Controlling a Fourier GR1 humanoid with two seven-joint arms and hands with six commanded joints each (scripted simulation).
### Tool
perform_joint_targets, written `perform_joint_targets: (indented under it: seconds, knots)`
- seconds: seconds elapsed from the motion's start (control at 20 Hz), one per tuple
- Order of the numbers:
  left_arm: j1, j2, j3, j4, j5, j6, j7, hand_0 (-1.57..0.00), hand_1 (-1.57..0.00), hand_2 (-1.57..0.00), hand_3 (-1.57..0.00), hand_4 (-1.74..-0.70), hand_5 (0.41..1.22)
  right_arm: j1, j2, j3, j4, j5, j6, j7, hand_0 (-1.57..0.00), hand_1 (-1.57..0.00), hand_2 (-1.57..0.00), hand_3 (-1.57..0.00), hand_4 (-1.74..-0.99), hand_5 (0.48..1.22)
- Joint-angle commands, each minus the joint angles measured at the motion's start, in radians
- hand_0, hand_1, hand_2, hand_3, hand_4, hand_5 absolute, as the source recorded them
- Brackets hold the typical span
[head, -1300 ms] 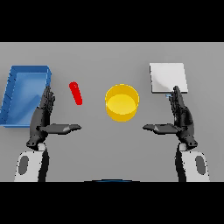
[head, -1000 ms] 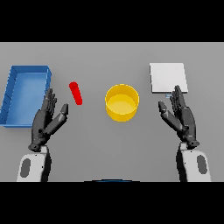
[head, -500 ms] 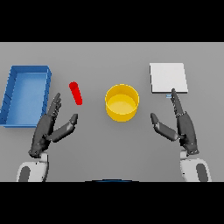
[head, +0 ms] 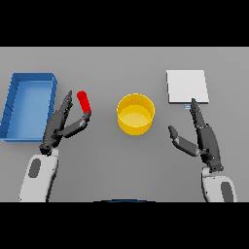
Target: Pick up the red beaker and tilt it to pour out 1 green nut into yellow bowl. Pick up the yellow bowl and place it on the metallic measuring scale.
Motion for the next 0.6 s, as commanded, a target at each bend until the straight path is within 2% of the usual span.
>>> perform_joint_targets:
  seconds: [0.0,0.1,0.15,0.3,0.35,0.55]
  knots:
    - [-0.022,0.0,0.005,0.03,0.0,-0.002,-0.022,0.0,0.0,0.0,0.0,-1.18,0.636,-0.002,0.0,0.003,-0.001,-0.001,0.004,-0.011,0.0,0.0,0.0,0.0,-1.229,0.626]
    - [-0.066,-0.008,0.007,0.083,-0.006,0.0,-0.048,0.0,0.0,0.0,0.0,-1.19,0.641,-0.014,-0.004,-0.002,0.013,0.008,-0.004,0.005,0.0,0.0,0.0,0.0,-1.222,0.626]
    - [-0.094,-0.01,0.012,0.106,-0.003,-0.001,-0.049,0.0,0.0,0.0,0.0,-1.2,0.646,-0.002,-0.005,-0.003,0.005,0.008,-0.004,-0.008,0.0,0.0,0.0,0.0,-1.218,0.626]
    - [-0.167,-0.011,0.015,0.185,-0.036,0.024,-0.04,0.0,0.0,0.0,0.0,-1.2,0.657,-0.012,-0.001,-0.006,0.008,-0.007,0.004,0.002,0.0,0.0,0.0,0.0,-1.227,0.63]
    - [-0.177,-0.008,0.022,0.207,-0.037,0.026,-0.05,0.0,0.0,0.0,0.0,-1.2,0.661,0.01,-0.003,-0.001,-0.005,-0.004,0.006,-0.018,0.0,0.0,0.0,0.0,-1.226,0.631]
    - [-0.23,-0.01,0.035,0.282,-0.044,0.037,-0.067,0.0,0.0,0.0,0.0,-1.2,0.671,0.01,-0.007,-0.007,-0.025,-0.013,0.006,0.007,0.0,0.0,0.0,0.0,-1.238,0.638]
